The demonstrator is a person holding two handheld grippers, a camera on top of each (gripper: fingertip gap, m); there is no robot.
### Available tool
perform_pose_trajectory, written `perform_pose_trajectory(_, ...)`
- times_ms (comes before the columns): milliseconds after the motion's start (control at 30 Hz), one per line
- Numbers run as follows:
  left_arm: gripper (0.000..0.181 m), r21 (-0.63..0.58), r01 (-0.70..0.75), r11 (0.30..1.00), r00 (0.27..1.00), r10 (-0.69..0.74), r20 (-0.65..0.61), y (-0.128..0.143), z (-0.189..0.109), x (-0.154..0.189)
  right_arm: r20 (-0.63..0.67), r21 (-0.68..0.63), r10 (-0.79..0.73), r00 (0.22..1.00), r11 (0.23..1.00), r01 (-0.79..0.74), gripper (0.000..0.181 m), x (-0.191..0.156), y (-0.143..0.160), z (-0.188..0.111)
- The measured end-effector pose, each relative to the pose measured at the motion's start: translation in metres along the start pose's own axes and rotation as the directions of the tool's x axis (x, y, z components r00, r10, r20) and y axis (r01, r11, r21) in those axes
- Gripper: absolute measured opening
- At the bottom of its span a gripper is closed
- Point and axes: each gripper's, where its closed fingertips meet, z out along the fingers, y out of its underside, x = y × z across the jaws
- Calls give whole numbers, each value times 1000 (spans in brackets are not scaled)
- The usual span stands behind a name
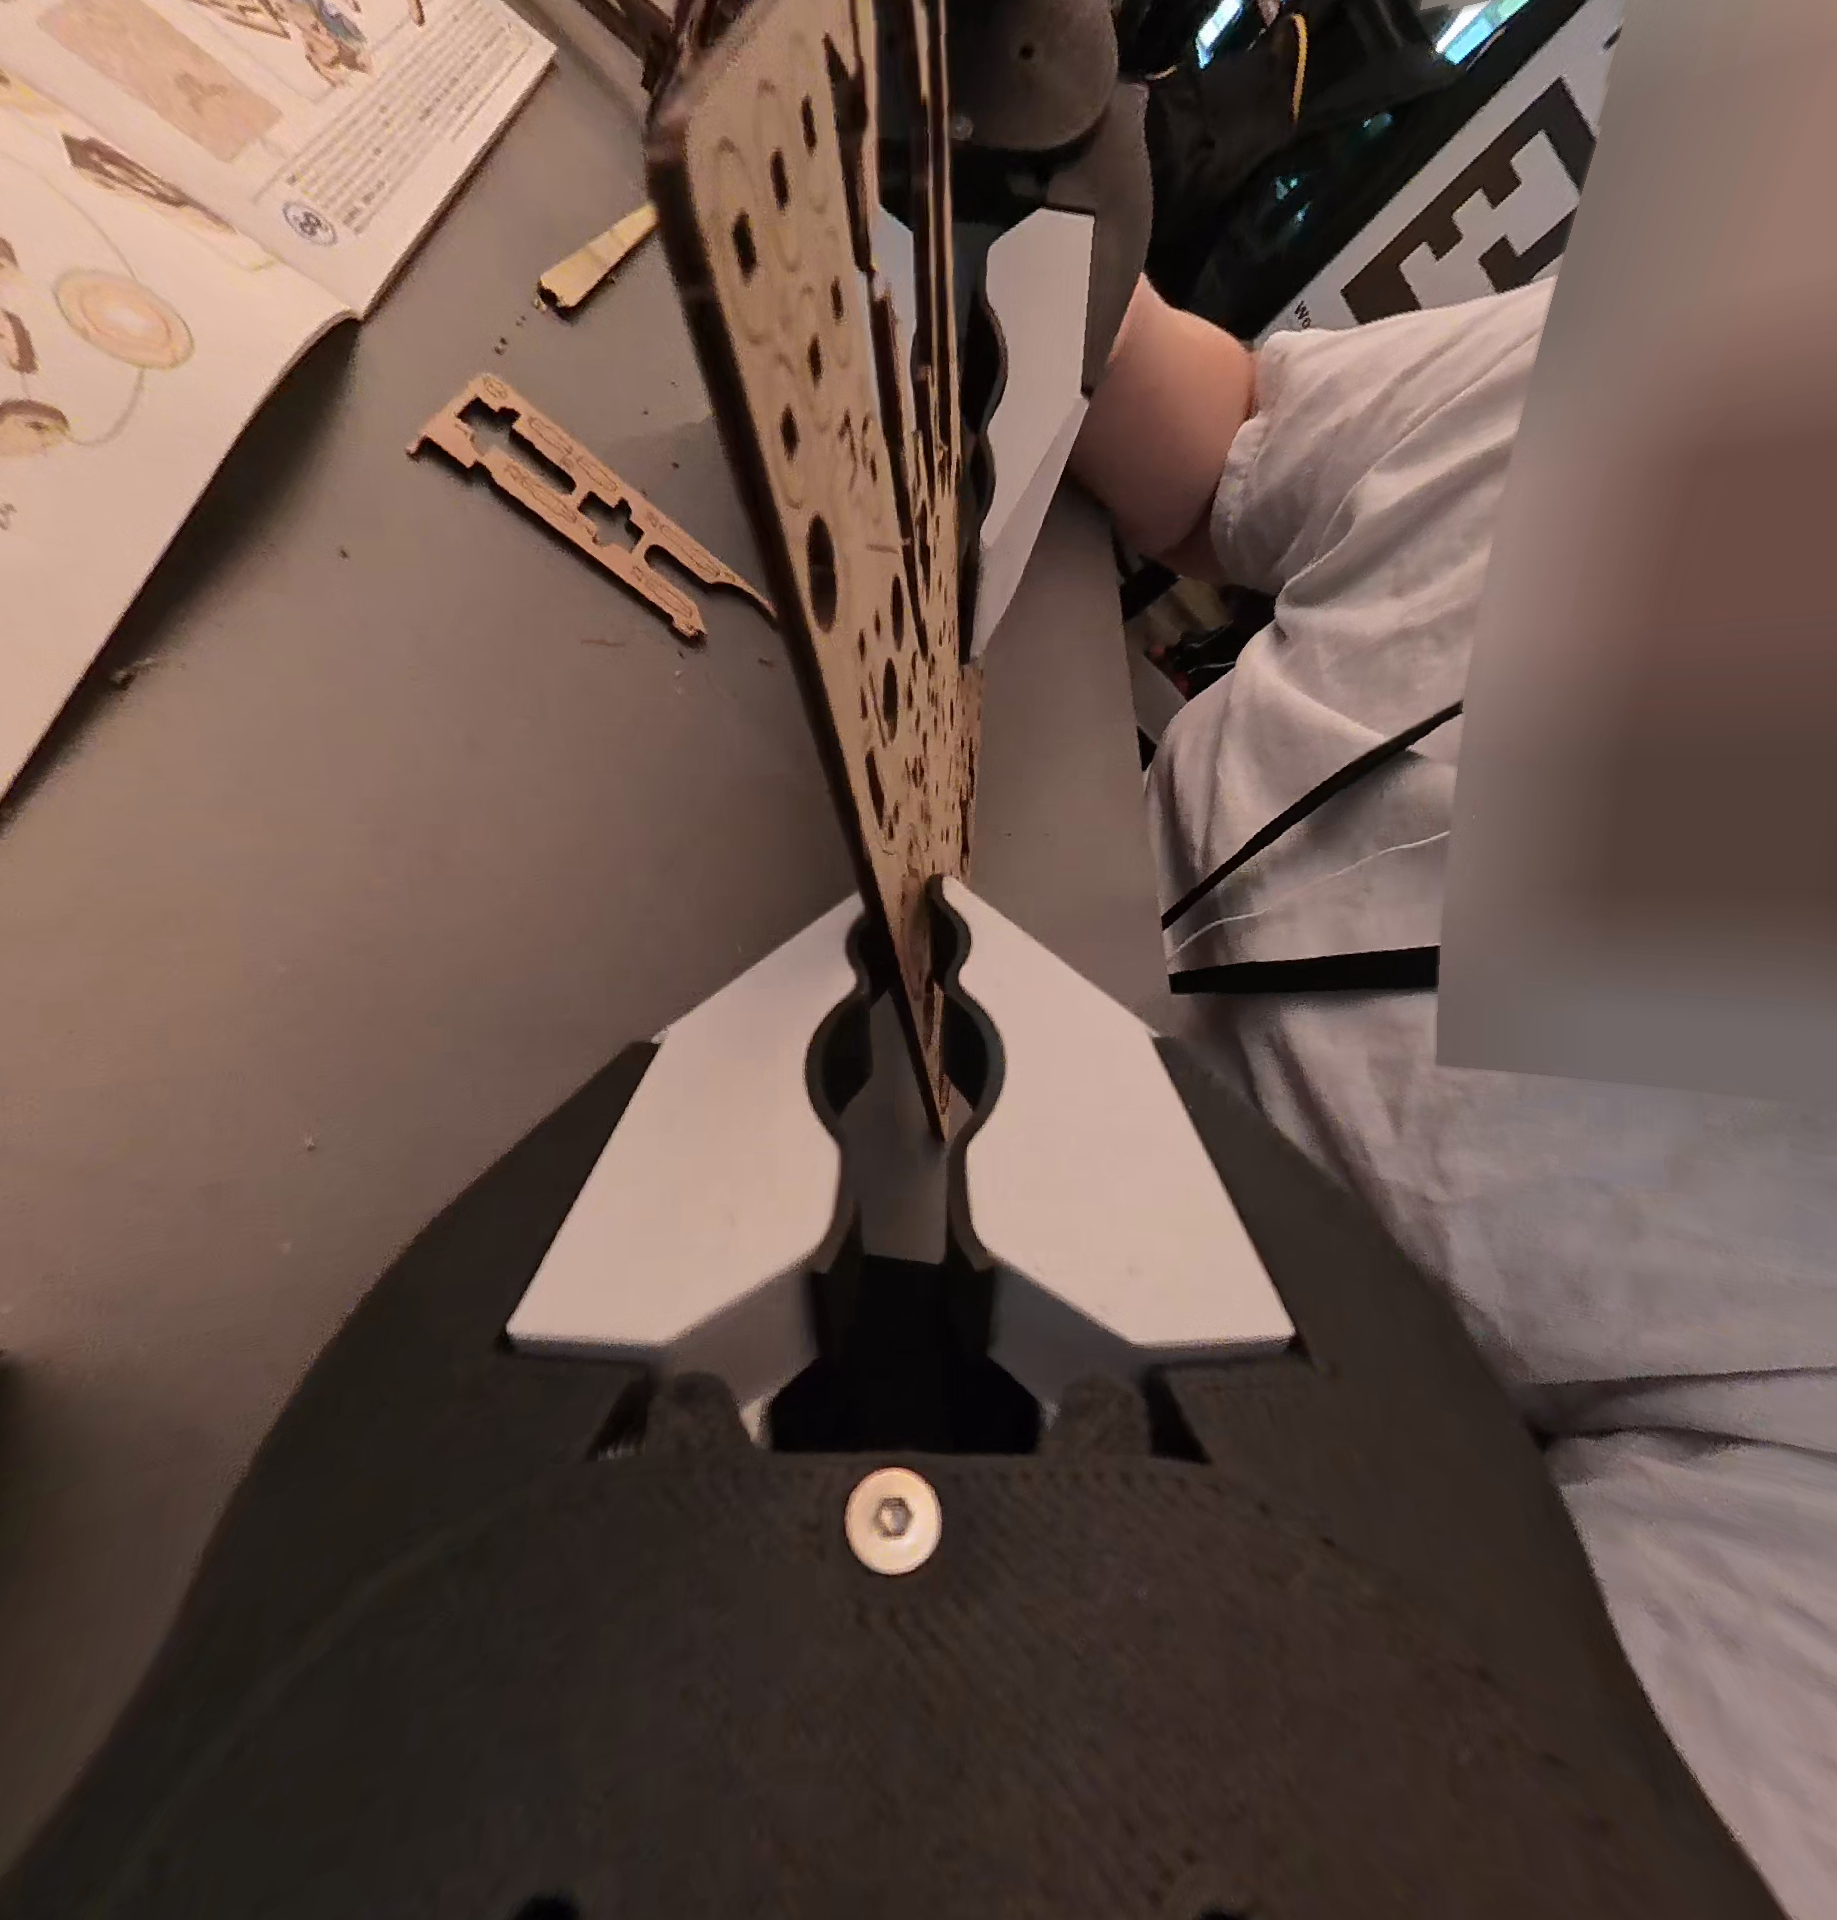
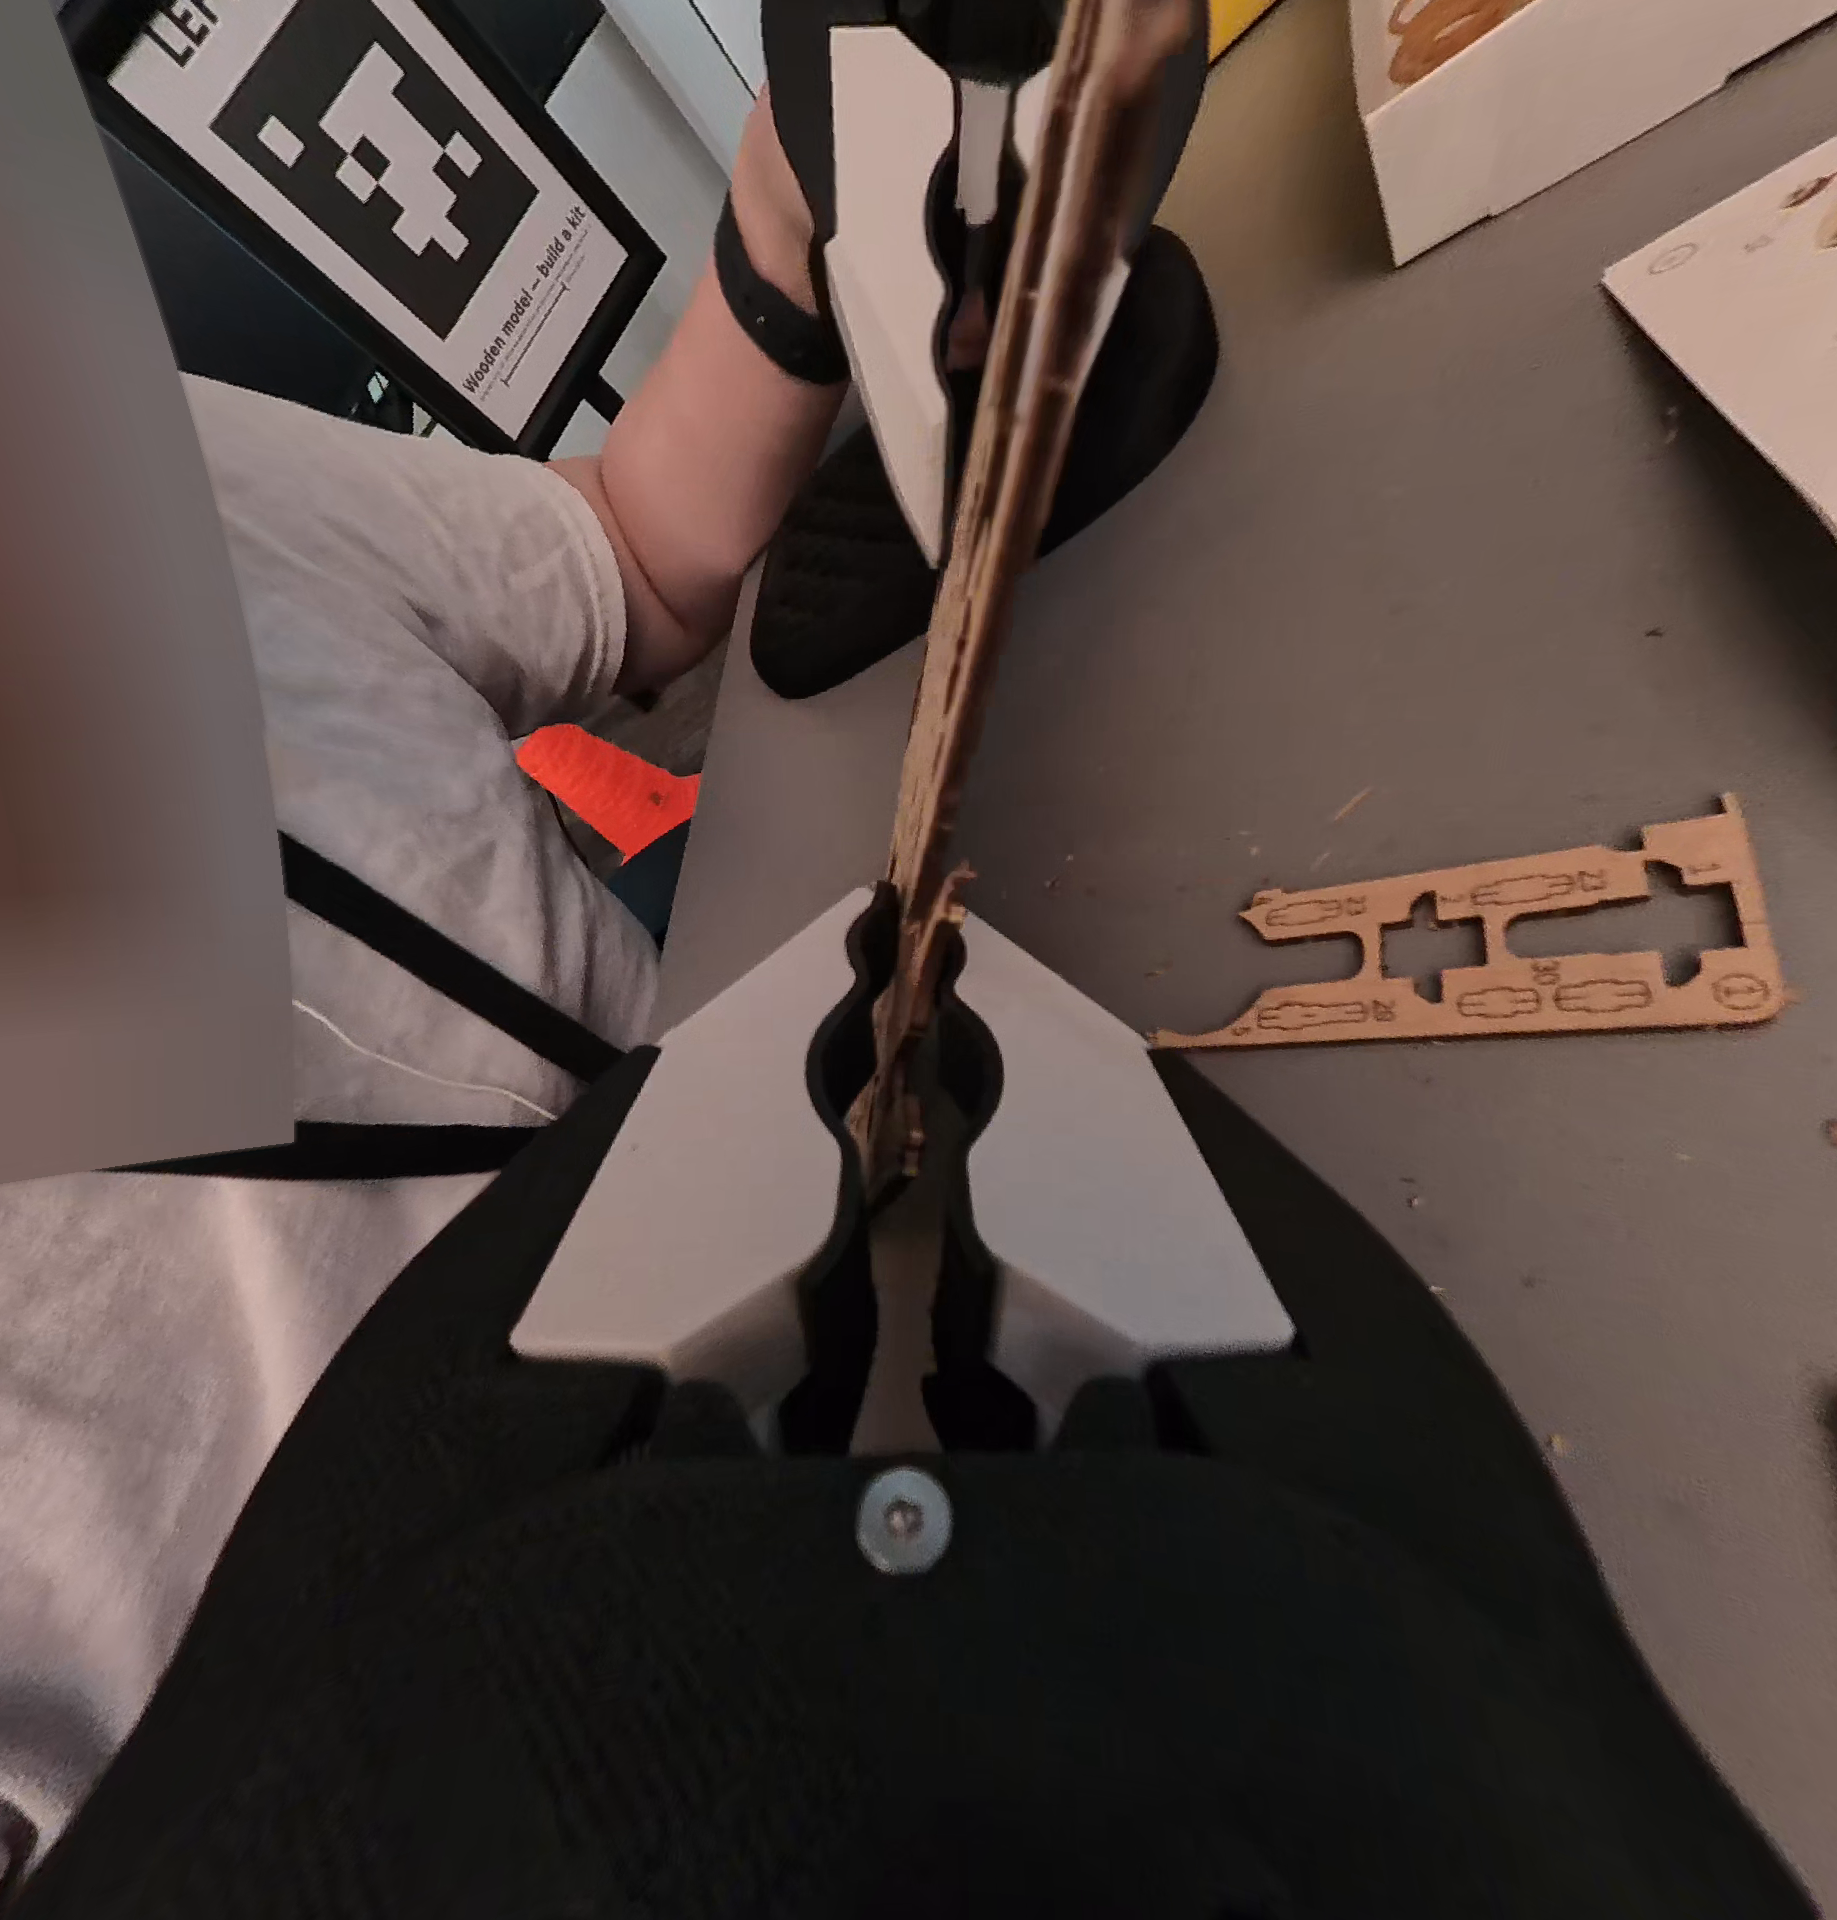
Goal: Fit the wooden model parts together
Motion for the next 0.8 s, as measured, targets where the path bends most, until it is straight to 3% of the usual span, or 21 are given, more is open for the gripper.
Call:
perform_pose_trajectory(167,3,0,68,998,998,-68,0,2,2,0,12,-4,13,1000,1000,-13,1,1,1,-1)
perform_pose_trajectory(800,4,-8,108,994,994,-108,18,5,5,-2,1,0,28,1000,1000,-28,9,7,2,-1)
